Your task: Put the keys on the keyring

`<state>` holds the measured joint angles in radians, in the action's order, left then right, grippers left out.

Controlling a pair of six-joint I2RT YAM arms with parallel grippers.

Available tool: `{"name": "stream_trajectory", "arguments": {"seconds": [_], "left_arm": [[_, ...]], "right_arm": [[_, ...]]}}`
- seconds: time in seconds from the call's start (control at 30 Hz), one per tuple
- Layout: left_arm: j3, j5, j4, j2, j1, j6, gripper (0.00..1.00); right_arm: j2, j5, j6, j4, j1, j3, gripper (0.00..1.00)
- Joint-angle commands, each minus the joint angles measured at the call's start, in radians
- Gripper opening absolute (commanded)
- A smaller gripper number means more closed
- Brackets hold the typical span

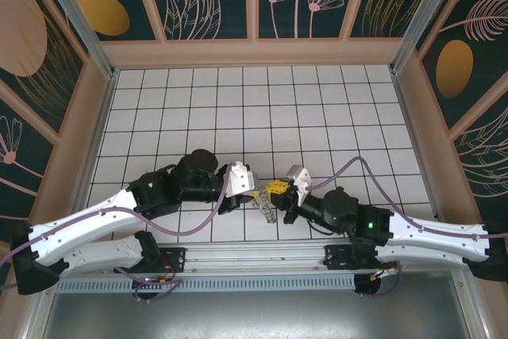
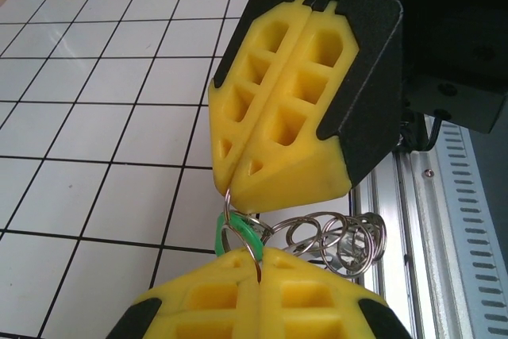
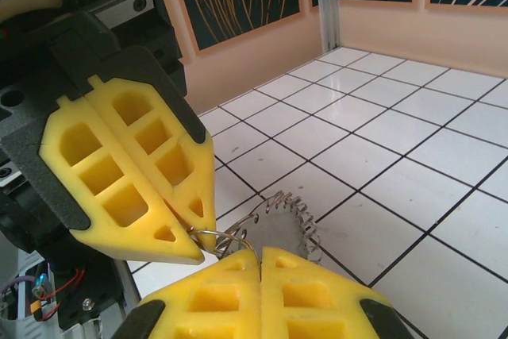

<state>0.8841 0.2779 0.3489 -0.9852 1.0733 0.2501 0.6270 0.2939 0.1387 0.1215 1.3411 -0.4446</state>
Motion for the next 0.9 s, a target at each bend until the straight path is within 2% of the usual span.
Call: {"name": "stream_trajectory", "arguments": {"seconds": [0.0,0.87], "left_arm": [[0.009,0.076,0.001,0.02,0.011,0.007,0.0],[0.024,0.089,0.019,0.011,0.01,0.016,0.0]], "right_arm": [[0.016,0.082,0.031,-0.048,-0.03,-0.041,0.0],[0.147,0.095,0.099,-0.207,-0.056,-0.16,0.0]]}}
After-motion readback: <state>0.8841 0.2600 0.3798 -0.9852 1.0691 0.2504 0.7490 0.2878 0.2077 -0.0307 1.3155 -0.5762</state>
